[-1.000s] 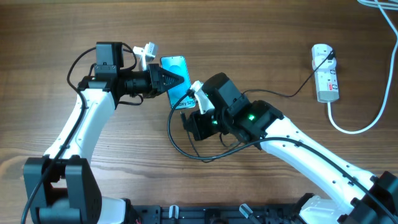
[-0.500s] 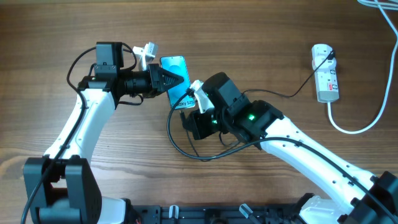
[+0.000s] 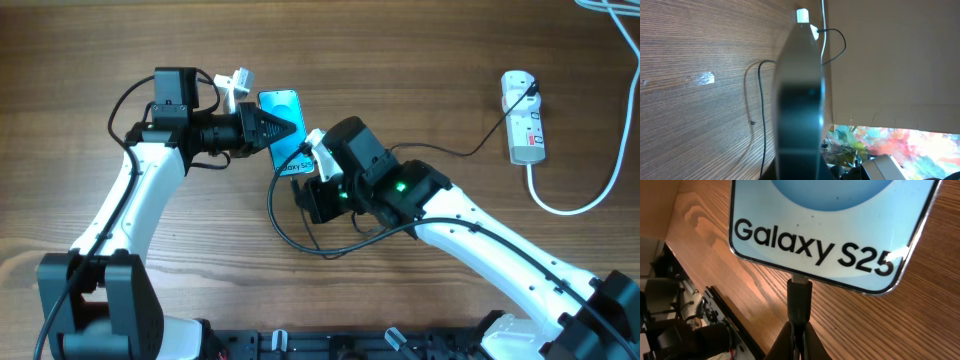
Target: Plug charger to phone and switch on socket
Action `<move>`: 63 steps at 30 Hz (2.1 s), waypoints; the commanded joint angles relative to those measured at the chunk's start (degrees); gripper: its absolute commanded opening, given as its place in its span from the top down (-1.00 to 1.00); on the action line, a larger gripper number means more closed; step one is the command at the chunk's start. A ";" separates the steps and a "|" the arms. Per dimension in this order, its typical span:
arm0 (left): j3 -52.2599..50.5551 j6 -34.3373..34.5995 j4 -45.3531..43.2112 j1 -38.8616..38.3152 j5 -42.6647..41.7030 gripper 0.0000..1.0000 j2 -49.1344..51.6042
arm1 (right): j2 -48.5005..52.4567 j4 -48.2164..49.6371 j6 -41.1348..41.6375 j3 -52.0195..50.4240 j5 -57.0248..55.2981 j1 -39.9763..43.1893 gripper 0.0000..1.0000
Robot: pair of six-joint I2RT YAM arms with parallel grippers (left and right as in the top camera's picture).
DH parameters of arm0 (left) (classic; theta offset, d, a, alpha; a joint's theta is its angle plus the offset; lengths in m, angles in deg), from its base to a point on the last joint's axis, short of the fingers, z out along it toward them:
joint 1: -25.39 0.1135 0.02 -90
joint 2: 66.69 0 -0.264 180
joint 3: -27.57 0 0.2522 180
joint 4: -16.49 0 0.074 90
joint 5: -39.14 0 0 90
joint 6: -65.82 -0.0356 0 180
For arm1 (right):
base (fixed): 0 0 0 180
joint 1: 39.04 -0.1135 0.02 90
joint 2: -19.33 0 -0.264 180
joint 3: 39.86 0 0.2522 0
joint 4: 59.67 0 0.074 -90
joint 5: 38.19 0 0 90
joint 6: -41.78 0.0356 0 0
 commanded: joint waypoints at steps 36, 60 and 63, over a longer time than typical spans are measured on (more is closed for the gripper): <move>0.04 -0.74 0.24 -0.11 -0.33 0.92 -0.44 | 0.52 1.81 1.51 1.18 -5.75 0.02 0.92; 0.04 -2.10 2.01 -0.13 -1.88 0.92 -0.44 | -0.02 6.78 0.83 1.57 -1.88 3.72 0.91; 0.04 -2.93 3.41 -0.15 -2.32 0.92 -0.44 | -0.35 7.34 0.87 2.23 -1.88 3.82 0.91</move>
